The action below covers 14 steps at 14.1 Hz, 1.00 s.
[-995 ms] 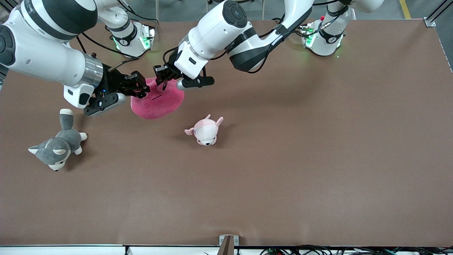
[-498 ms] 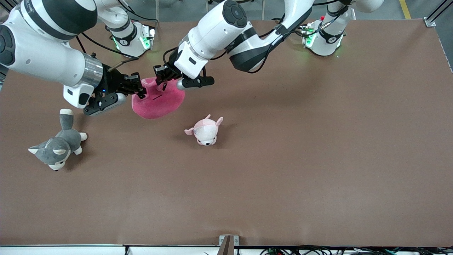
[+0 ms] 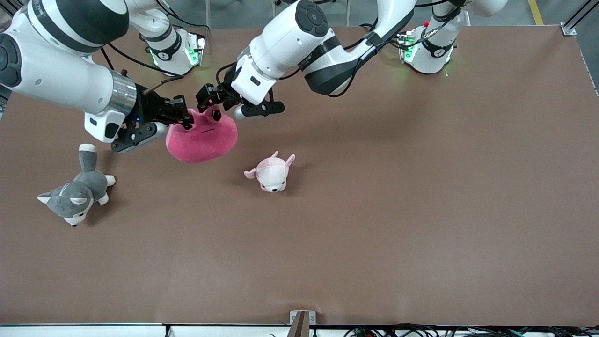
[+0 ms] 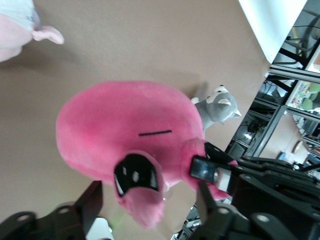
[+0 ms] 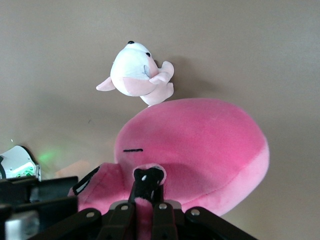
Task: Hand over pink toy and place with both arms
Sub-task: 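Open the left gripper and pull the right gripper away with the toy, then lower the pink toy beside the grey cat while the left gripper withdraws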
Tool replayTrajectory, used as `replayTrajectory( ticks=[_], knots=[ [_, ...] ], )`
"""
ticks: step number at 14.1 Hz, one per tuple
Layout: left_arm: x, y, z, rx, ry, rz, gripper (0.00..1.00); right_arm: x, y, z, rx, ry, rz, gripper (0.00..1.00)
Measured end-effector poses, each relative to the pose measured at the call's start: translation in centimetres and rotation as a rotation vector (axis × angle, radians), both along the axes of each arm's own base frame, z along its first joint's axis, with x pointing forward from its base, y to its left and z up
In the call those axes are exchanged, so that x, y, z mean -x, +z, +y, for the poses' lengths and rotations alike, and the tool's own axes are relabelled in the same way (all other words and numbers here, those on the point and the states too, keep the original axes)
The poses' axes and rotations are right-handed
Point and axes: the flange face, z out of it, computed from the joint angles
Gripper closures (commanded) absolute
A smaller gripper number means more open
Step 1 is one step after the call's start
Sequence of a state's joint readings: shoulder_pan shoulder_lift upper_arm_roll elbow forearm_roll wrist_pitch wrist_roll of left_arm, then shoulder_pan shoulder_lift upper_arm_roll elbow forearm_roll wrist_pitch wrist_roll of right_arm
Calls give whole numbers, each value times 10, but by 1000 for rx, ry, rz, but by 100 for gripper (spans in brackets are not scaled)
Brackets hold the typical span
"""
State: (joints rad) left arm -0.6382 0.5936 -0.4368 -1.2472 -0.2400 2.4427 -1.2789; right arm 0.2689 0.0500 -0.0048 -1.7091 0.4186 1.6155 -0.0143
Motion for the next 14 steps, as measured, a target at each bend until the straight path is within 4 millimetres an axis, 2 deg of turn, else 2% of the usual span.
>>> replayTrajectory(
  ticks=[2, 5, 7, 9, 14],
  knots=[
    [-17, 5, 18, -68, 7, -35, 0, -5, 0, -14, 4, -24, -2, 92],
    [-48, 3, 55, -244, -9, -137, 0, -18, -1, -61, 4, -102, -3, 92],
    [-70, -4, 82, -367, -63, -206, 0, -28, -13, -91, 8, -156, 17, 92],
    [-102, 0, 123, -471, -115, -277, 0, -40, -40, -112, 15, -192, 60, 92],
    [-164, 29, 244, -715, -169, -359, 0, -71, -97, -153, 11, -301, 82, 92]
  ],
)
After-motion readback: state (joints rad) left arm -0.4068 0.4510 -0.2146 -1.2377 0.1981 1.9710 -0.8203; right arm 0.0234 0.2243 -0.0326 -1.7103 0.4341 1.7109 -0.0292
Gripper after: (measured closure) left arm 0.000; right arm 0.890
